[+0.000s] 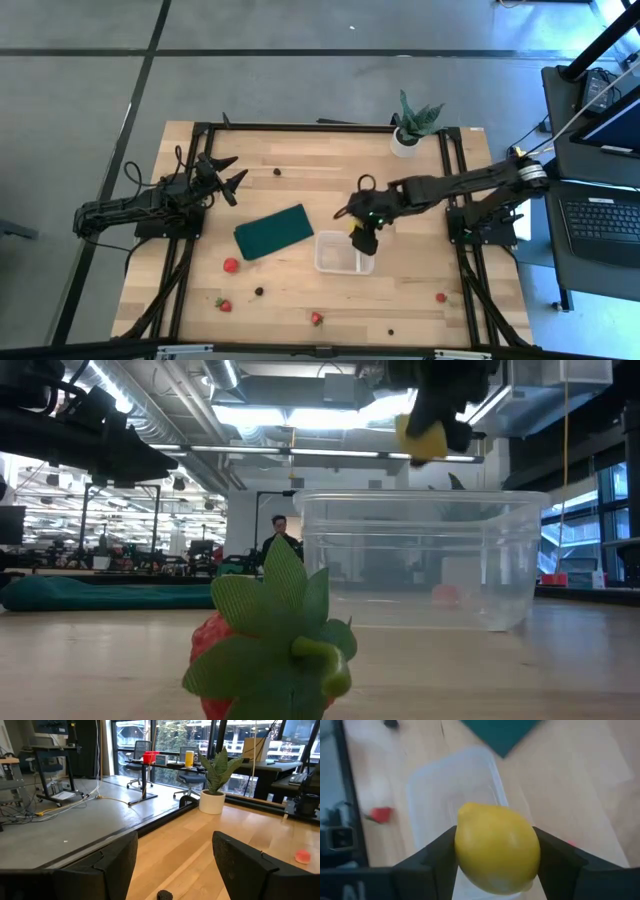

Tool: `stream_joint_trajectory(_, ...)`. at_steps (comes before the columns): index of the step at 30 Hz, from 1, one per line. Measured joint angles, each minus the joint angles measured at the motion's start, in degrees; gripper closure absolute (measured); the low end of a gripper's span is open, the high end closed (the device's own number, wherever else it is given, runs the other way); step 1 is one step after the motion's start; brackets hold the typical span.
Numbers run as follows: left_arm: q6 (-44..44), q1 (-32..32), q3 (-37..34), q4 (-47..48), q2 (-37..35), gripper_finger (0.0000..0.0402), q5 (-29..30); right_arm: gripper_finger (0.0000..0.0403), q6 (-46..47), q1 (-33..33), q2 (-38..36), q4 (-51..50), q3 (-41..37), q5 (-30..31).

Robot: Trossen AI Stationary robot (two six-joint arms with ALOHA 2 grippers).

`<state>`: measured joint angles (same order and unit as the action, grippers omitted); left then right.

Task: Pick and placing Produce into tupperware
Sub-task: Put the lemon into the transparent bin

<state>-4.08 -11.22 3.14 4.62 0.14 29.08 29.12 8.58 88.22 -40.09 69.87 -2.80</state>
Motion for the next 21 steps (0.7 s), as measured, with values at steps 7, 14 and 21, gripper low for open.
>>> stream_joint_trajectory(7,0.0,0.0,0.0,0.0,0.0,0.0152,0.0,0.0181,-2.8,1.1,6.2,0.0,0.0,-3.5)
stream_joint_trajectory(14,0.0,0.0,0.0,0.0,0.0,0.0152,0.0,0.0176,-5.2,1.6,9.6,0.1,-0.1,-6.0)
stream_joint_trajectory(21,0.0,0.0,0.0,0.0,0.0,0.0152,0.0,0.0148,-5.7,2.2,10.1,0.2,-0.1,-5.9)
